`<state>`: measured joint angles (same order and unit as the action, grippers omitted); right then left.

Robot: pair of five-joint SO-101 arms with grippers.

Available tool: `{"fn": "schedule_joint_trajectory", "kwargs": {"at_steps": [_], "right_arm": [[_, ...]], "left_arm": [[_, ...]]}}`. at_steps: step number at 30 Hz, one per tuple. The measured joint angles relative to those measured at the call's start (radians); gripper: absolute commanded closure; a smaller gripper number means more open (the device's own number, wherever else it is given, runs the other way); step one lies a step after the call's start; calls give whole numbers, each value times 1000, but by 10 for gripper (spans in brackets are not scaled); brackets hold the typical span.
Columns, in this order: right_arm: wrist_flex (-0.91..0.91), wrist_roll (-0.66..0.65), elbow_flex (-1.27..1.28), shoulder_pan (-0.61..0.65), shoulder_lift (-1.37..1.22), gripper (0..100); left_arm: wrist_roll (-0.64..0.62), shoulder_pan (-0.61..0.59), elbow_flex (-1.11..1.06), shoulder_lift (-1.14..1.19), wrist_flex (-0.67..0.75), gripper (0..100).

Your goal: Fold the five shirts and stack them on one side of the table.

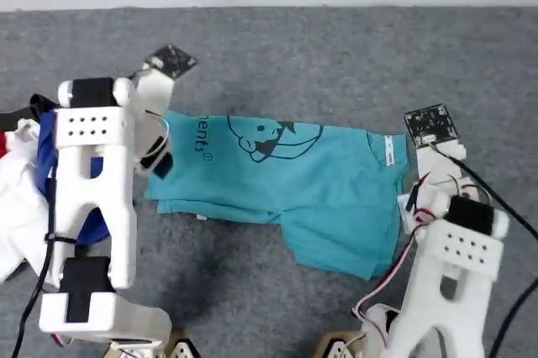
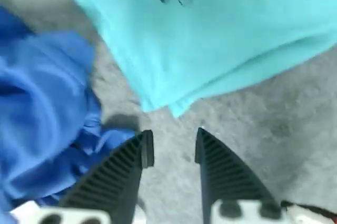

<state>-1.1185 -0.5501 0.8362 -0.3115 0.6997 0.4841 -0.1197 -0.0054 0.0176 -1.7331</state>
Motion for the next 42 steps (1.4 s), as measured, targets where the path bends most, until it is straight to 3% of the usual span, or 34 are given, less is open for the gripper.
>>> {"fn": "schedule_joint_trajectory", "kwargs": {"at_steps": [14, 29, 36, 42], "right_arm": [[494, 115, 8, 222, -500, 757], [549, 38, -141, 75, -743, 757], [282, 37, -236, 124, -692, 757], [-83, 3, -265, 267, -405, 757]], "left_arm": [[2, 129, -78, 0, 63, 866], [2, 138, -84, 0, 63, 866], [2, 138, -84, 0, 63, 866], [2, 138, -121, 0, 63, 867]]}}
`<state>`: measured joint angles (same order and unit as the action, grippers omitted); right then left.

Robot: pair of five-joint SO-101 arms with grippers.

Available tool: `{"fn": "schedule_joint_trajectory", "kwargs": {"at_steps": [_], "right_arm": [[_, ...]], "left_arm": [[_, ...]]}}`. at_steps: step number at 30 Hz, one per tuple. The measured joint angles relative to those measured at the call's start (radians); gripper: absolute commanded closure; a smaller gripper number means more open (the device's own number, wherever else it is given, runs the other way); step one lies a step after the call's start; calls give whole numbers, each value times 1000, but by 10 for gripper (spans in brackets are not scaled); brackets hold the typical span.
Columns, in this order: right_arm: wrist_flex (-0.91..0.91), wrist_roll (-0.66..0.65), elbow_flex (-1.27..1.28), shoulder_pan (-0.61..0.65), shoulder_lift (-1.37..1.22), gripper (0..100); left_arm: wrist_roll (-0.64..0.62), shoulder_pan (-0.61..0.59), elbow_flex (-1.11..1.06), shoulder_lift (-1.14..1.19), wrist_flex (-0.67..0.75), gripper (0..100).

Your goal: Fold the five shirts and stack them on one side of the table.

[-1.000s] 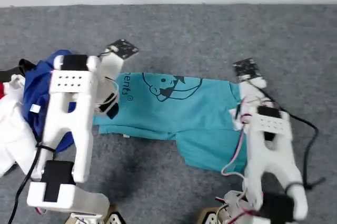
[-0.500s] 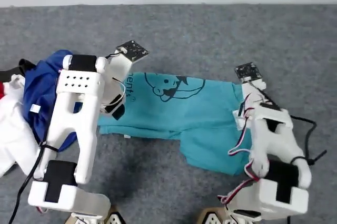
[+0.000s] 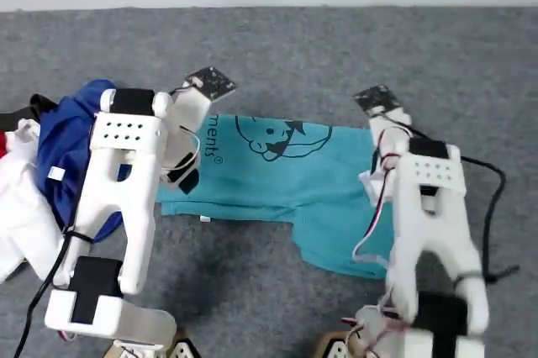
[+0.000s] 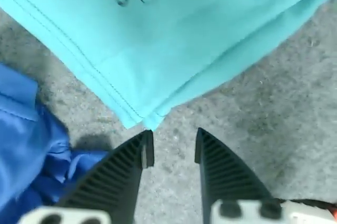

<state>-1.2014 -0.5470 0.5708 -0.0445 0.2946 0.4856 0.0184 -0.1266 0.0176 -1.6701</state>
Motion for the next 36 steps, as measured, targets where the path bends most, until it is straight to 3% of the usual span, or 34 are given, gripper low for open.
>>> {"fn": "schedule_joint_trajectory", "kwargs": {"at_steps": [6, 11, 14, 22, 28, 36], "right_arm": [[-258, -328, 115, 86, 318, 757], [-236, -713, 351, 46, 497, 757], [-146, -850, 479, -8, 565, 757], [126, -908, 683, -60, 592, 757], [176, -976, 784, -60, 594, 757], [222, -951, 784, -58, 595, 758]], "left_arm": [[0, 0, -38, -3, -18, 867], [0, 0, -38, -9, -61, 867], [0, 0, -38, -9, -63, 867], [0, 0, -44, -9, -63, 867], [0, -52, -72, -9, -63, 867], [0, -118, -77, -12, -63, 867]]}}
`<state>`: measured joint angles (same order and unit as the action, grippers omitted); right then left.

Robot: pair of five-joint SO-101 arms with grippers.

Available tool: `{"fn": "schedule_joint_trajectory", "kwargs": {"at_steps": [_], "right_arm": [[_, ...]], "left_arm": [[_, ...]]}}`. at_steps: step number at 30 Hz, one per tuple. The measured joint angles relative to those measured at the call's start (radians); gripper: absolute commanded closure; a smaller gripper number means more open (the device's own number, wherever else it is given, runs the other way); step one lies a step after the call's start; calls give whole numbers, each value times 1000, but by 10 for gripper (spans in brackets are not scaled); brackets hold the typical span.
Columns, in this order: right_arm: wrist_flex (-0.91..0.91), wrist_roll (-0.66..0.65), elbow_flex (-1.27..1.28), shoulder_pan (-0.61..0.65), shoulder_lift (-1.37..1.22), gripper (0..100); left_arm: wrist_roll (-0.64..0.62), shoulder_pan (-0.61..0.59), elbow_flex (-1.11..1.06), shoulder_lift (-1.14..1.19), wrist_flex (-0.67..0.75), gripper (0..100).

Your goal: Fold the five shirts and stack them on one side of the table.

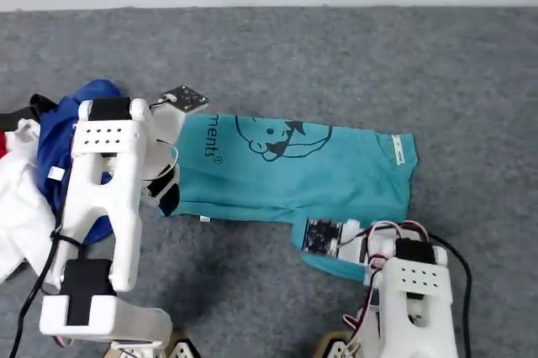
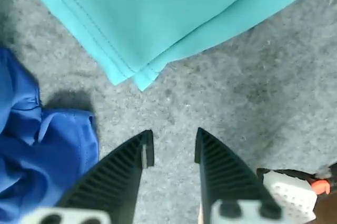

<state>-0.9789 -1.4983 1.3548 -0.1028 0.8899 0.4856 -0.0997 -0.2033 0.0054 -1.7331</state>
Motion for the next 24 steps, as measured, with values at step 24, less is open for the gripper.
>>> {"fn": "schedule_joint_trajectory", "kwargs": {"at_steps": [24], "right_arm": [[-236, 31, -9, 84, 14, 768]], "left_arm": [[0, 0, 0, 0, 0, 867]]}}
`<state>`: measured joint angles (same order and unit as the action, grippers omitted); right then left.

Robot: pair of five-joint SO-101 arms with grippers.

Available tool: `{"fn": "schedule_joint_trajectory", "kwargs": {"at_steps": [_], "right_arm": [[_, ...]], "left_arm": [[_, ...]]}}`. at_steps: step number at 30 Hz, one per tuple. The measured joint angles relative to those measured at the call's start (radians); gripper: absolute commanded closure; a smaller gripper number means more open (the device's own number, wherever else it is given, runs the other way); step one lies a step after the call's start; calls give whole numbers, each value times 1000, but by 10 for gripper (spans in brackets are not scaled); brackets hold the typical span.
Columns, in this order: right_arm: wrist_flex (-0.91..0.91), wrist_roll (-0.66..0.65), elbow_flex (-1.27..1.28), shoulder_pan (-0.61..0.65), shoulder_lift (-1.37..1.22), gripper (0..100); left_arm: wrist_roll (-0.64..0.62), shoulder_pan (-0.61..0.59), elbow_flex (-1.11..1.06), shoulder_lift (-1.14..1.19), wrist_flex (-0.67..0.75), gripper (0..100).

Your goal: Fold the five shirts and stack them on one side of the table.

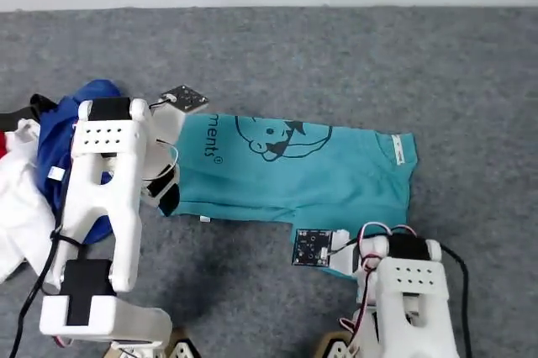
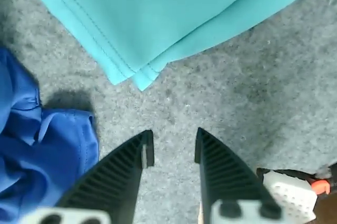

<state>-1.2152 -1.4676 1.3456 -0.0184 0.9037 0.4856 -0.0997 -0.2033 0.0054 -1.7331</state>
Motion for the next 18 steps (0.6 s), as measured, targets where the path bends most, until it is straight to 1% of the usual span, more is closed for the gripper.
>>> {"fn": "schedule_joint_trajectory", "kwargs": {"at_steps": [3, 4, 8, 10, 12, 15, 18], "right_arm": [[86, 0, 58, -2, 0, 772], [109, 0, 74, -2, 11, 786], [187, 0, 101, -5, 14, 911], [216, 0, 106, -5, 14, 951], [230, 5, 101, -5, 14, 959], [233, 54, 61, -15, -5, 959], [175, 78, -23, -25, -5, 959]], "left_arm": [[0, 0, 0, 0, 0, 867], [0, 0, 0, 0, 0, 867], [0, 0, 0, 0, 0, 867], [0, 0, 0, 0, 0, 867], [0, 0, 0, 0, 0, 867], [0, 0, 0, 0, 0, 867], [0, 0, 0, 0, 0, 867]]}}
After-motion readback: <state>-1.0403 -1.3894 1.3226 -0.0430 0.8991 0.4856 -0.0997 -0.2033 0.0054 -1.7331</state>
